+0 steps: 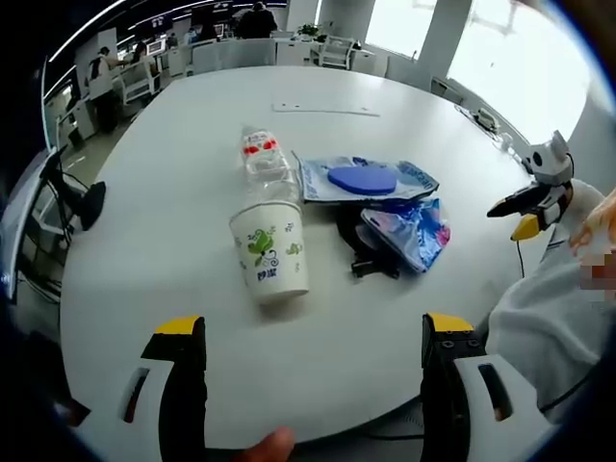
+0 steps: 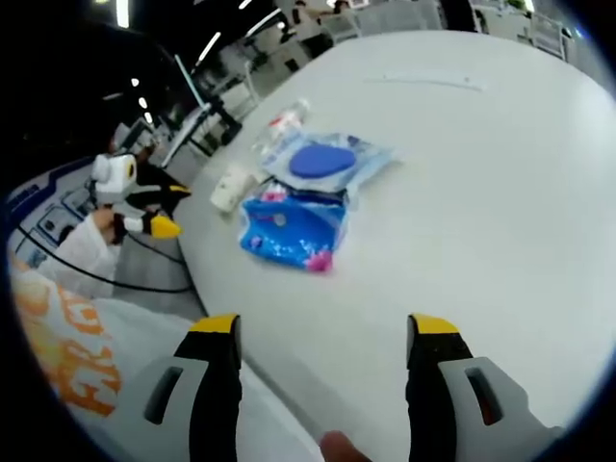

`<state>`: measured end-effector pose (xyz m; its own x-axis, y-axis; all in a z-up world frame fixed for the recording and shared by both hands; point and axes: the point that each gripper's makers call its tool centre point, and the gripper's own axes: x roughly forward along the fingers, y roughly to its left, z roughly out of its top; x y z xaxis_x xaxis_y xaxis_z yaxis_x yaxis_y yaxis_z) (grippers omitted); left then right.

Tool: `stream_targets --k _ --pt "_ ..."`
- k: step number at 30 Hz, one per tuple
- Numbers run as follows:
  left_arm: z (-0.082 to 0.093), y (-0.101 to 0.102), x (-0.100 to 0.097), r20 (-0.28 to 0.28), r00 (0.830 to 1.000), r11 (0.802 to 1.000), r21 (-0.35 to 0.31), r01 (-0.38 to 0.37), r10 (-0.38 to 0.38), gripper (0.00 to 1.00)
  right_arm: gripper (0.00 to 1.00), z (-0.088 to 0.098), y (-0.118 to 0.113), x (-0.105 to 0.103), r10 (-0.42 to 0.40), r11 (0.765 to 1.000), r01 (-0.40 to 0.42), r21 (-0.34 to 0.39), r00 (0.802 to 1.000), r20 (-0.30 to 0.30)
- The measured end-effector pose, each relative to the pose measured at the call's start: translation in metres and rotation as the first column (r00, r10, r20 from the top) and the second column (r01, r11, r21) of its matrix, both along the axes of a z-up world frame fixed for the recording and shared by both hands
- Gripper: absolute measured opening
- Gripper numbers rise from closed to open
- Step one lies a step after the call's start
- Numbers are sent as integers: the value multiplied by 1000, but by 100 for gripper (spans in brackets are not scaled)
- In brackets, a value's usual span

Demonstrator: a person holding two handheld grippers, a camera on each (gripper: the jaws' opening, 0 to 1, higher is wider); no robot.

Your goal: Arrange the tabletop items into an orderly group along one side of the table until the central work area is clear of visible clutter.

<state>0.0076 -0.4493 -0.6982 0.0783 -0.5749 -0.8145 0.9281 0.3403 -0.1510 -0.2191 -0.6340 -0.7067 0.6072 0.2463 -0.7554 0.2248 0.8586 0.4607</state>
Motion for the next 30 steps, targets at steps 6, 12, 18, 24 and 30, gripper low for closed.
stream_targets --k 6,12,18,24,30 --pt "-1 -4 -3 -4 1000 1000 -3 3 -3 95 69 -2 2 -3 4 1000 -4 5 1000 -7" --pt "0 -6 -1 -3 1000 1000 -8 -4 4 95 69 -1 -1 -2 -2 1000 2 5 1000 -5" --pt "1 -8 1 0 1000 1000 -11 -6 6 95 69 -1 0 -2 0 1000 0 5 1000 -5" --pt "1 -10 1 -1 1000 1000 -13 -5 5 95 69 -3 0 -5 -3 1000 3 10 1000 -9" --pt "2 -12 3 2 1000 1000 -16 -4 4 95 68 -3 0 -4 -7 1000 7 11 1000 -10"
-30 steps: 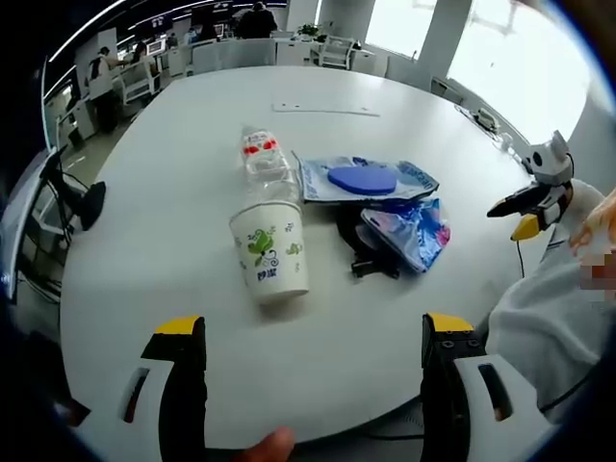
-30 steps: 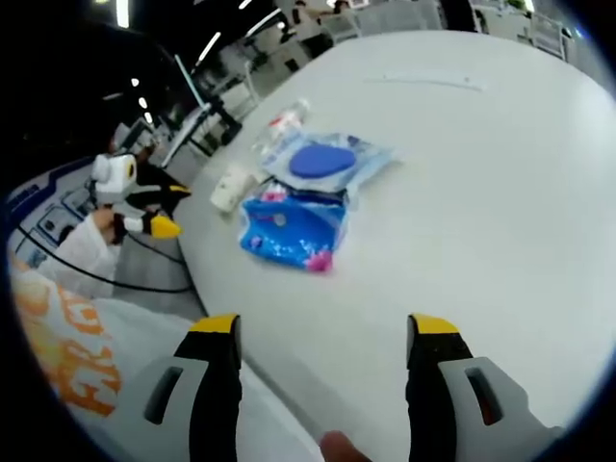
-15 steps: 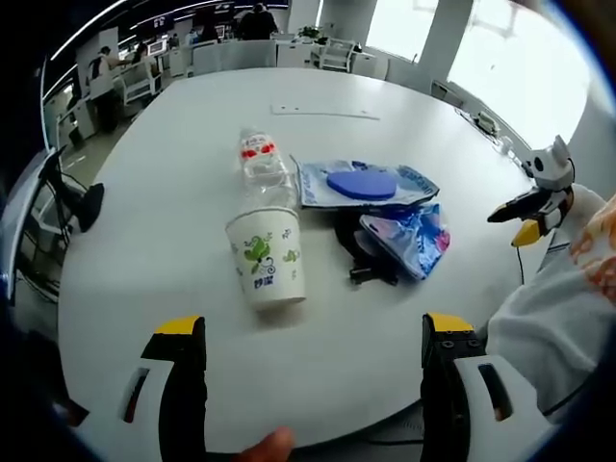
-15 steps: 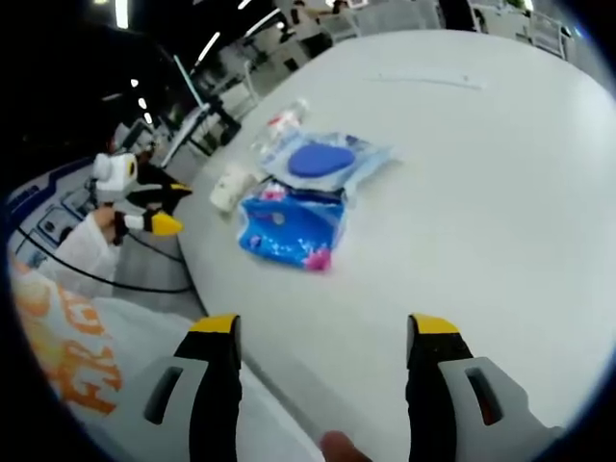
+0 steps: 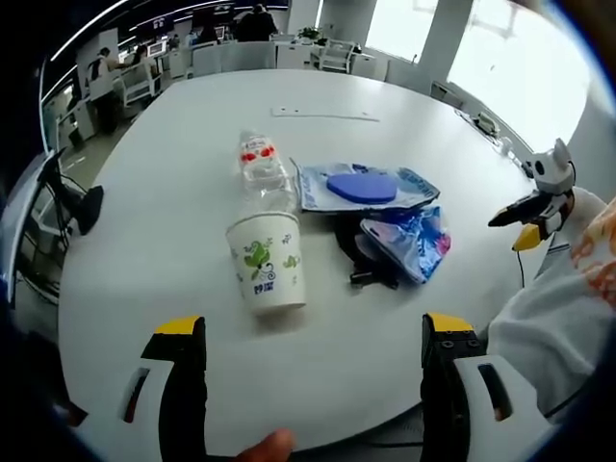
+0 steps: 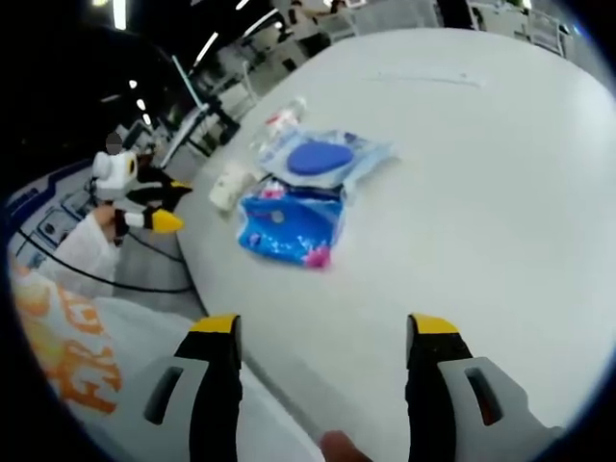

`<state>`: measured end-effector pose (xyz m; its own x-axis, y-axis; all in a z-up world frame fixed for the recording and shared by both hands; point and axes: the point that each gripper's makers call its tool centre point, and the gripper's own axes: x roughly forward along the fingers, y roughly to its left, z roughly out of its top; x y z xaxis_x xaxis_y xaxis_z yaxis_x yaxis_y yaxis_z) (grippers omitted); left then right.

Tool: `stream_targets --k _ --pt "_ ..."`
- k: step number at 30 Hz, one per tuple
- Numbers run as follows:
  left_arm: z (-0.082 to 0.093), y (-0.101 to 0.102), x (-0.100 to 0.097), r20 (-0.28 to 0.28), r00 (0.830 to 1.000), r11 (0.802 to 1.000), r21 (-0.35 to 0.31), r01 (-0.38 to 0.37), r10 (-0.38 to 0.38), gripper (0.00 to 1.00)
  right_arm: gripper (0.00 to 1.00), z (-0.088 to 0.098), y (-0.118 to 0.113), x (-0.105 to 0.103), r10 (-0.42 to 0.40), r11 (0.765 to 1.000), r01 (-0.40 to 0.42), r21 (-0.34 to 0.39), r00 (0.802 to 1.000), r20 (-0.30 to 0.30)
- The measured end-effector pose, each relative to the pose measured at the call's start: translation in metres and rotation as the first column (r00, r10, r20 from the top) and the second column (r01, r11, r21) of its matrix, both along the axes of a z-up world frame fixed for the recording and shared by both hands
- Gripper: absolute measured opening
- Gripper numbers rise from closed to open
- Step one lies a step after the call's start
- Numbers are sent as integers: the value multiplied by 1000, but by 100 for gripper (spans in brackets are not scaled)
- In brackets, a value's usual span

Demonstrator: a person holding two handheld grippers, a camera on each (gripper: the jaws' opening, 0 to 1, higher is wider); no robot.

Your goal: Arrange the tabletop items into an orderly group along one side of the table until the central work area is clear of visible clutter.

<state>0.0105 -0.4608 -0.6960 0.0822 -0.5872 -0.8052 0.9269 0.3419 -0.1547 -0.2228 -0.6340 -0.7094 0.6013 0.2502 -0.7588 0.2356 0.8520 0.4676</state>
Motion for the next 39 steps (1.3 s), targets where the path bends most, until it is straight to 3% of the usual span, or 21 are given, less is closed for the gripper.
stream_targets --k 11,22,39 --pt "0 -5 1 -4 1000 1000 -4 0 0 95 68 1 6 5 28 1000 -28 -3 1000 2" --pt "2 -11 3 -10 1000 1000 -15 -4 3 95 69 11 4 18 26 999 -25 -23 997 73" --pt "2 -27 13 -21 999 998 -39 -38 37 93 69 11 -8 19 -7 1000 9 -18 997 79"
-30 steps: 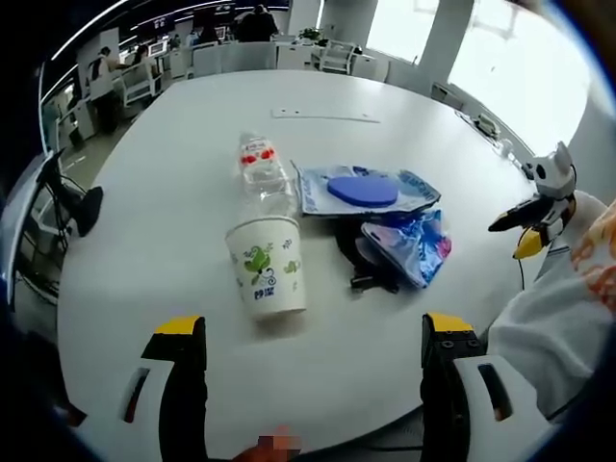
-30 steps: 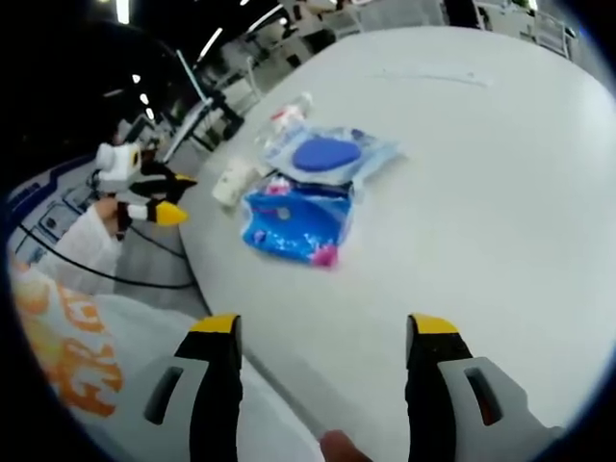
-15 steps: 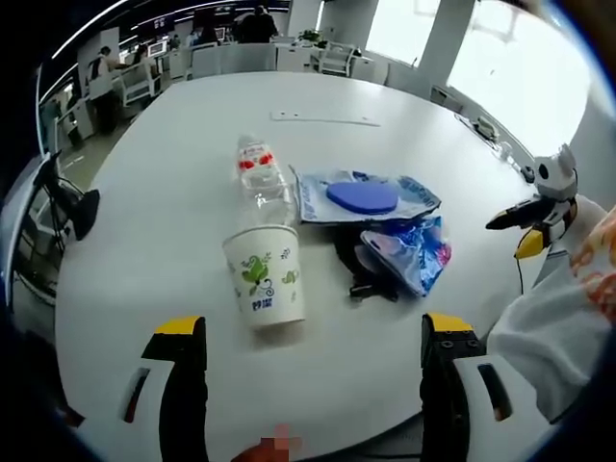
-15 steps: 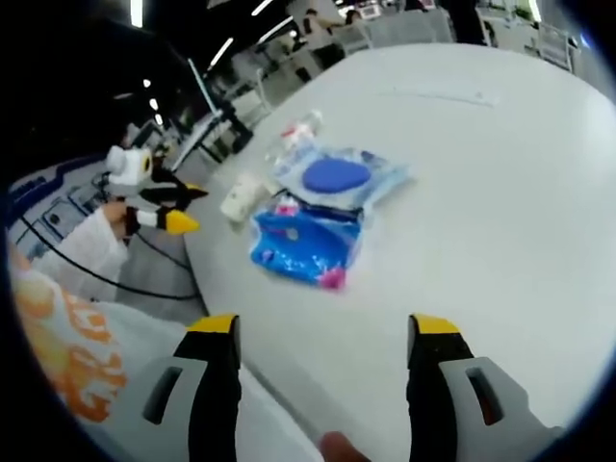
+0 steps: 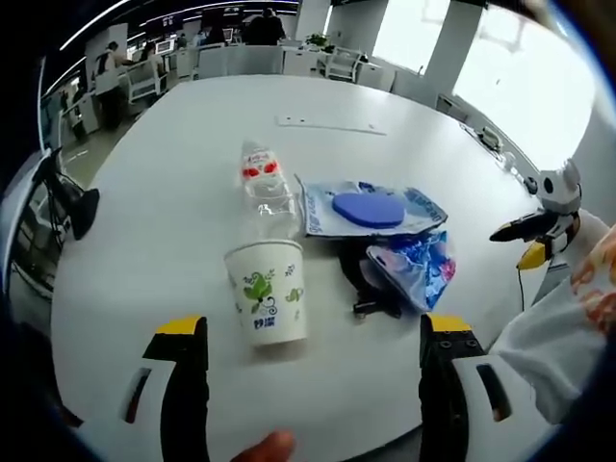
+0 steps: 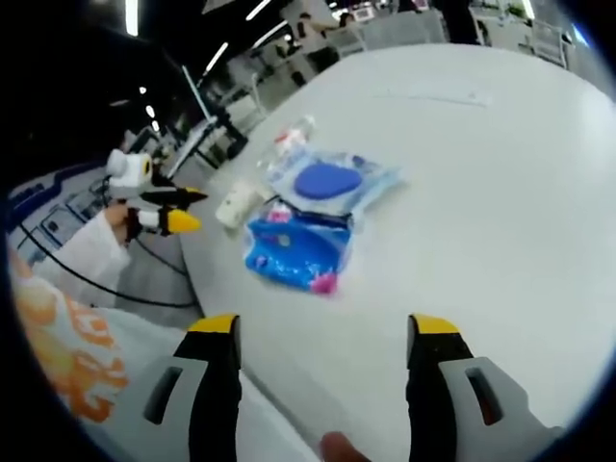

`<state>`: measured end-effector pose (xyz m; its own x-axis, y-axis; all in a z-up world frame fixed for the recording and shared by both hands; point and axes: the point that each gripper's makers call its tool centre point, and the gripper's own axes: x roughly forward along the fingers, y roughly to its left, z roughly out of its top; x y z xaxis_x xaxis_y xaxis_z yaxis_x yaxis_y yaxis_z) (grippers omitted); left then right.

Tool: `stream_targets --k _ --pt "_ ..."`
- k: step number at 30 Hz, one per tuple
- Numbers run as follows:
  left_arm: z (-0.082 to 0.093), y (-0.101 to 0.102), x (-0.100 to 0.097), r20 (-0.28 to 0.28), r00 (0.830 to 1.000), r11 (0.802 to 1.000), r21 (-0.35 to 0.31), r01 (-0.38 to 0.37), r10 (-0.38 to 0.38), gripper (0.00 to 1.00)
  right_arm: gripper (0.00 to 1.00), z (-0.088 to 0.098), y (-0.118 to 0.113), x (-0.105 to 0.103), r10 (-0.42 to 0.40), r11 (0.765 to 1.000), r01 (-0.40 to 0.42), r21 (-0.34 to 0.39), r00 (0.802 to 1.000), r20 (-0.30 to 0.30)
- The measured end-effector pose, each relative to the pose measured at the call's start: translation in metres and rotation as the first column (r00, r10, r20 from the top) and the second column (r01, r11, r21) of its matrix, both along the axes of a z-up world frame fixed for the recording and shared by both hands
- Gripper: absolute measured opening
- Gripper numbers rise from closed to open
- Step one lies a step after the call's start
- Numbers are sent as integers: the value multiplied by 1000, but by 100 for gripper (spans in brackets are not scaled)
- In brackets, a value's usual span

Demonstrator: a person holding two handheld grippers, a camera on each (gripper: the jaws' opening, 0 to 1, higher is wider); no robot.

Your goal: Arrange the tabletop items into an orderly group along one side of the table until the central work area is clear of visible clutter.

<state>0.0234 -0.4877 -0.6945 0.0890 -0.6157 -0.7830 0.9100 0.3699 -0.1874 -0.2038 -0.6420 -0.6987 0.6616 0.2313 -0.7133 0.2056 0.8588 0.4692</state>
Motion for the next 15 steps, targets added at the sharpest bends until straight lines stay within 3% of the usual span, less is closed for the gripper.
stream_targets --k 15 --pt "-4 -21 6 -55 997 997 -50 -55 52 89 67 -6 -1 0 -18 999 19 39 1000 -17"
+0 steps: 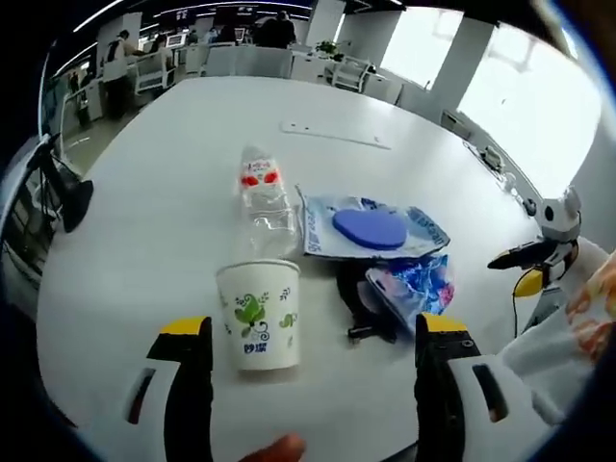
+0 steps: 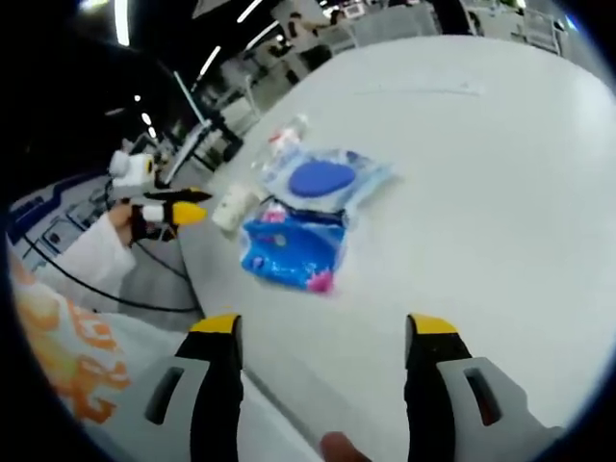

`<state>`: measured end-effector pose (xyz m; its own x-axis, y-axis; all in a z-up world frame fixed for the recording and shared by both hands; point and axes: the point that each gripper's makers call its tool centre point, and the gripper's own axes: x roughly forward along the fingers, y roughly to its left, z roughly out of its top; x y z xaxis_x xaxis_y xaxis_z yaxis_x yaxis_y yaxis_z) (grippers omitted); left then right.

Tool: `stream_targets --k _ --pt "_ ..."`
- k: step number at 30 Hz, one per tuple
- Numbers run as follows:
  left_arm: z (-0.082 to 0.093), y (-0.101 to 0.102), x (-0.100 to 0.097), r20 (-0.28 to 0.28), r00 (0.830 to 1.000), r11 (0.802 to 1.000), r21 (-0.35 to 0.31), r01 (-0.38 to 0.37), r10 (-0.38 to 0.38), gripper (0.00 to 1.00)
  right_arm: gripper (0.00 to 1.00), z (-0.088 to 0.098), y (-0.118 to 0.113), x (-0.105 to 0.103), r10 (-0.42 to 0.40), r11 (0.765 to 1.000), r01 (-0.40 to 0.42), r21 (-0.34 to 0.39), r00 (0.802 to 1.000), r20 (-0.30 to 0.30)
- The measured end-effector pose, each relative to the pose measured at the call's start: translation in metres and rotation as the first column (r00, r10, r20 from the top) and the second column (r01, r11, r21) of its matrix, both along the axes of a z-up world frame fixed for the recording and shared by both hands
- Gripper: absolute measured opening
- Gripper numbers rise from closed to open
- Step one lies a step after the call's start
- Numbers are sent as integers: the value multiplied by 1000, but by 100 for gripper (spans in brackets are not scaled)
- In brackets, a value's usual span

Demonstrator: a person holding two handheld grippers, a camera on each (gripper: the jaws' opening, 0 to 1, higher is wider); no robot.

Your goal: Arrange the tabletop items into an orderly group along one side of the table until the central work area is clear of visible clutter.

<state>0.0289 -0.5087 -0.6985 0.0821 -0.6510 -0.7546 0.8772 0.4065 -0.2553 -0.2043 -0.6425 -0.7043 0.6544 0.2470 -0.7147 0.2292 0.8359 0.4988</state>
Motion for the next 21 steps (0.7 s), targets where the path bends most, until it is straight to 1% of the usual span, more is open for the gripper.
stream_targets --k 6,13,21 --pt "-3 -6 2 -5 1000 1000 12 3 -3 88 67 -1 -2 3 2 1000 -2 4 1000 -3" --pt "-5 -11 9 -9 1000 1000 12 -17 17 87 67 -3 -4 4 -3 1000 4 10 1000 -10" --pt "-8 -15 13 -11 1000 1000 21 -19 19 87 67 -6 -6 3 -2 1000 2 17 1000 -19"
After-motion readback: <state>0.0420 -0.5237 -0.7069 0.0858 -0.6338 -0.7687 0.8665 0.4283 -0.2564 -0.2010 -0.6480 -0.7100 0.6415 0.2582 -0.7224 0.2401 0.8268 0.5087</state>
